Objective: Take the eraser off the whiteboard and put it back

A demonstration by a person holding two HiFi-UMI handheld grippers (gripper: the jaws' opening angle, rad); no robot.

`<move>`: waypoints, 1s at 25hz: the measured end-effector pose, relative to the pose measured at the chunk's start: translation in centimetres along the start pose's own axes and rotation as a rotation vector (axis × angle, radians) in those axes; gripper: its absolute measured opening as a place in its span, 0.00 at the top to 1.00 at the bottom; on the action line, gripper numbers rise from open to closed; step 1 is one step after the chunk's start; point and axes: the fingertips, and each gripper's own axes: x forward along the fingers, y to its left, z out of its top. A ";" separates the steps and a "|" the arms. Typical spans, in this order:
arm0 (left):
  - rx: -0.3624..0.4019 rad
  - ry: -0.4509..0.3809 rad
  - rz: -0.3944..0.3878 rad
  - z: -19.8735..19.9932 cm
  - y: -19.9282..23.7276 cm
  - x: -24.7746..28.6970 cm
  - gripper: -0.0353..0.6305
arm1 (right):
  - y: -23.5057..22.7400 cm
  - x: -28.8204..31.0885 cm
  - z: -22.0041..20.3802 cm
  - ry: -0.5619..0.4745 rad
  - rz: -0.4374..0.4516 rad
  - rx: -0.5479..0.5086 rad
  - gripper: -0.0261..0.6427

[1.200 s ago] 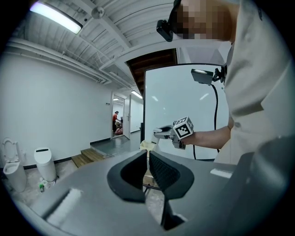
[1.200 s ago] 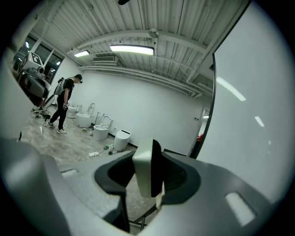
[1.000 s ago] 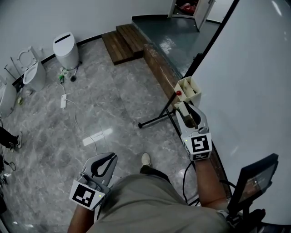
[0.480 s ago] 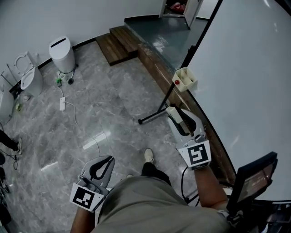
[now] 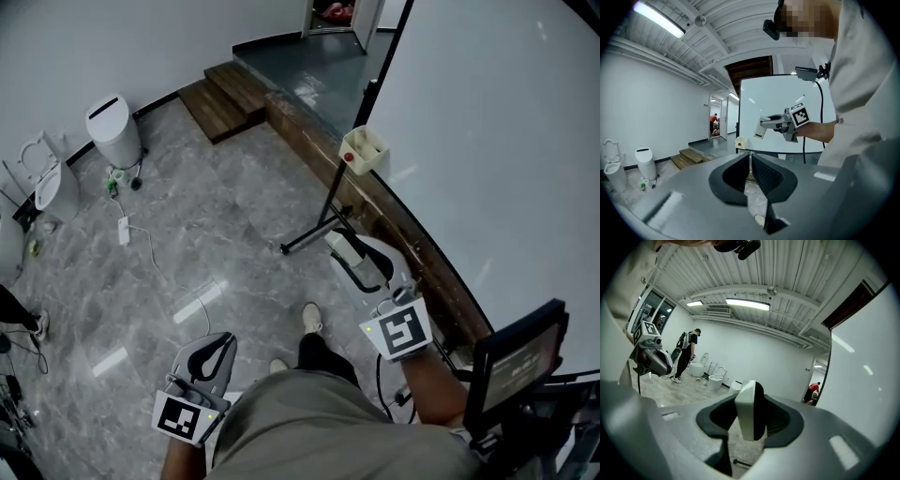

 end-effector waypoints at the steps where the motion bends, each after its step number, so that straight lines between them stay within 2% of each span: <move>1: -0.001 0.002 -0.002 -0.2 -0.2 0.1 0.91 | 0.1 -0.2 -0.1 0.000 0.001 0.002 0.72; 13: 0.016 0.024 -0.028 -0.9 -1.1 1.3 0.91 | -0.1 -1.3 -0.9 0.006 -0.008 0.021 0.72; 17: -0.007 0.008 -0.023 -0.9 -0.9 1.6 0.91 | -0.4 -1.5 -1.2 0.006 -0.011 0.015 0.72; 25: -0.005 0.000 -0.026 -0.8 -0.2 1.8 0.91 | -1.1 -1.0 -1.4 0.013 -0.030 0.005 0.72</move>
